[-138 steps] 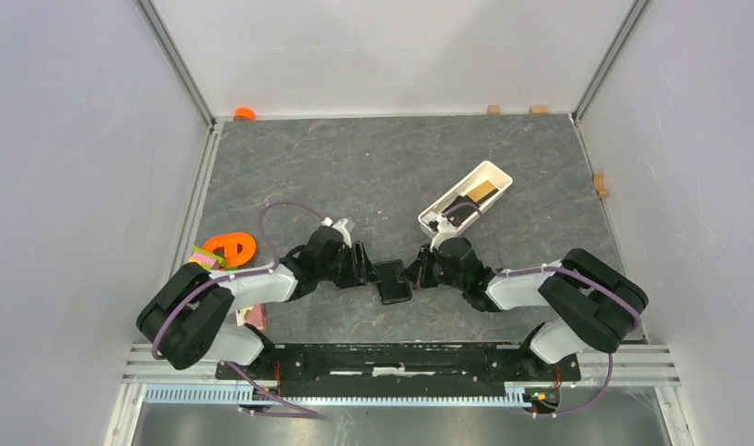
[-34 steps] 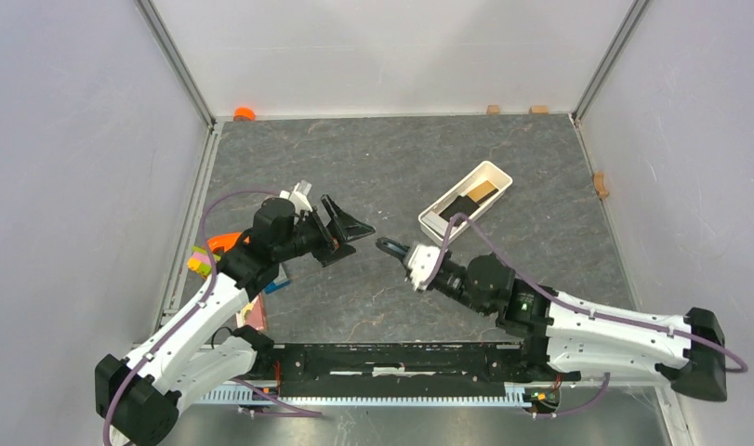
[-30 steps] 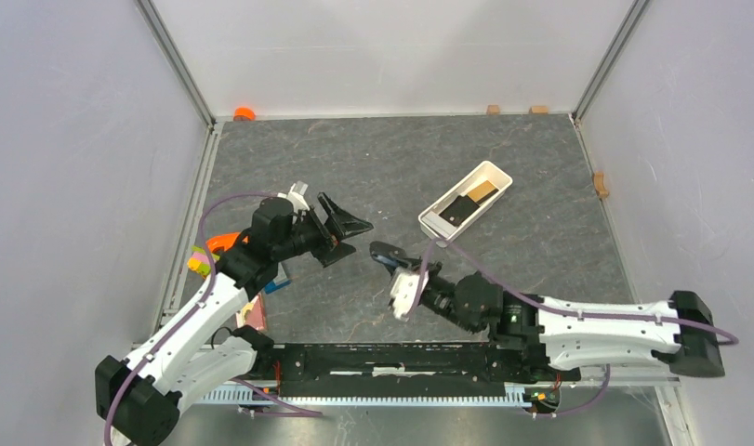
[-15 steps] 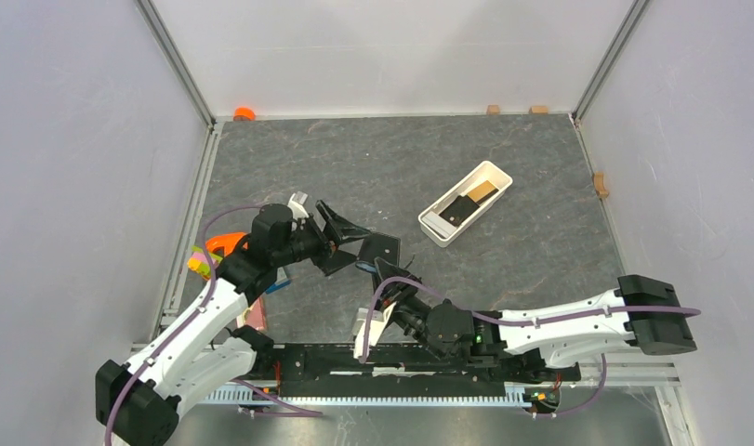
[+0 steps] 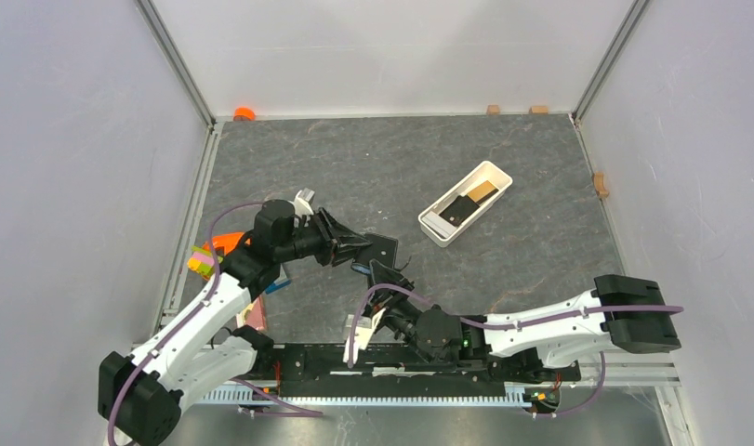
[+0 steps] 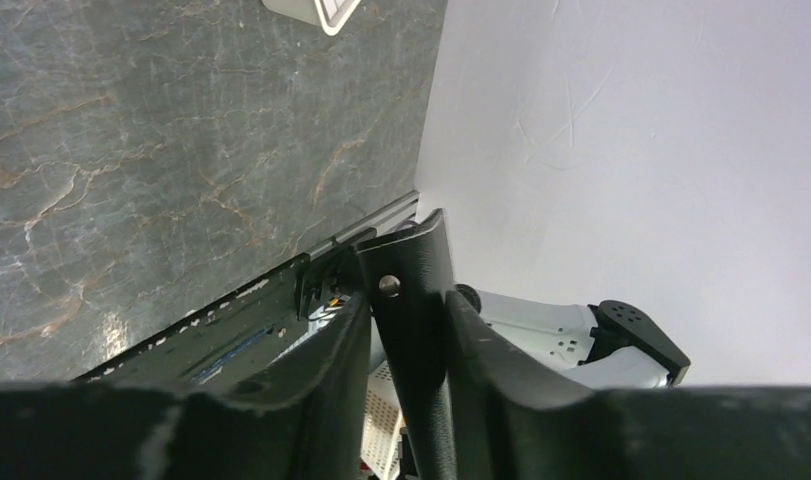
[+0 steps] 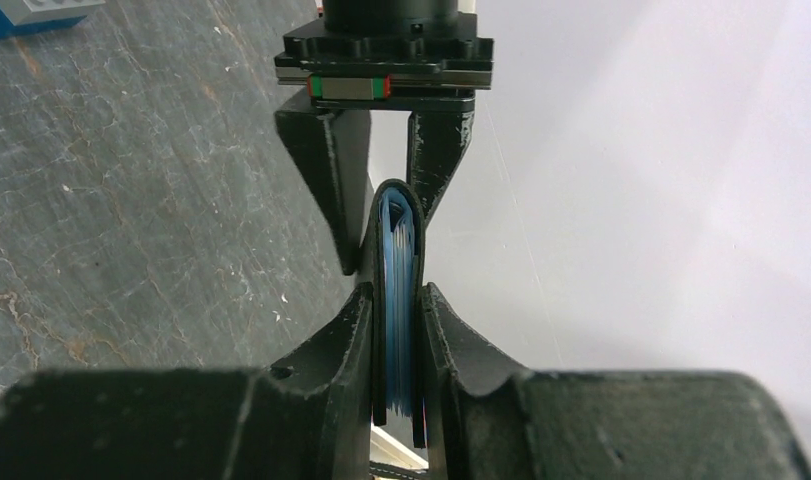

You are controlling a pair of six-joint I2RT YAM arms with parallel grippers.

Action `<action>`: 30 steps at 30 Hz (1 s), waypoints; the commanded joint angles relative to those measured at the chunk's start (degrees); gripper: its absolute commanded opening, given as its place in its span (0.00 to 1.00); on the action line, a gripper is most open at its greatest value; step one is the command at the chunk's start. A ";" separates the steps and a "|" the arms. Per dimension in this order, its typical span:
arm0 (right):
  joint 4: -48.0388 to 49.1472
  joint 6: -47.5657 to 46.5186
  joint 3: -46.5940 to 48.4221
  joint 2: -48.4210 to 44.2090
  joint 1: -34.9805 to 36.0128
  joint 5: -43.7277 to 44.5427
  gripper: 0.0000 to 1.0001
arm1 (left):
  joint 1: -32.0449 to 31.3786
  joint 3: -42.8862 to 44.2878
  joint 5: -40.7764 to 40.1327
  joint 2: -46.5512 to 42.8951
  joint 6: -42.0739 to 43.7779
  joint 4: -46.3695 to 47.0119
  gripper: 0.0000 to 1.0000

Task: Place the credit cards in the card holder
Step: Turn over the card holder.

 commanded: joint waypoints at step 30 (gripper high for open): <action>-12.25 74.18 -3.66 -25.04 -35.88 -48.44 0.93 | 0.34 0.10 9.63 -5.29 40.29 29.13 0.02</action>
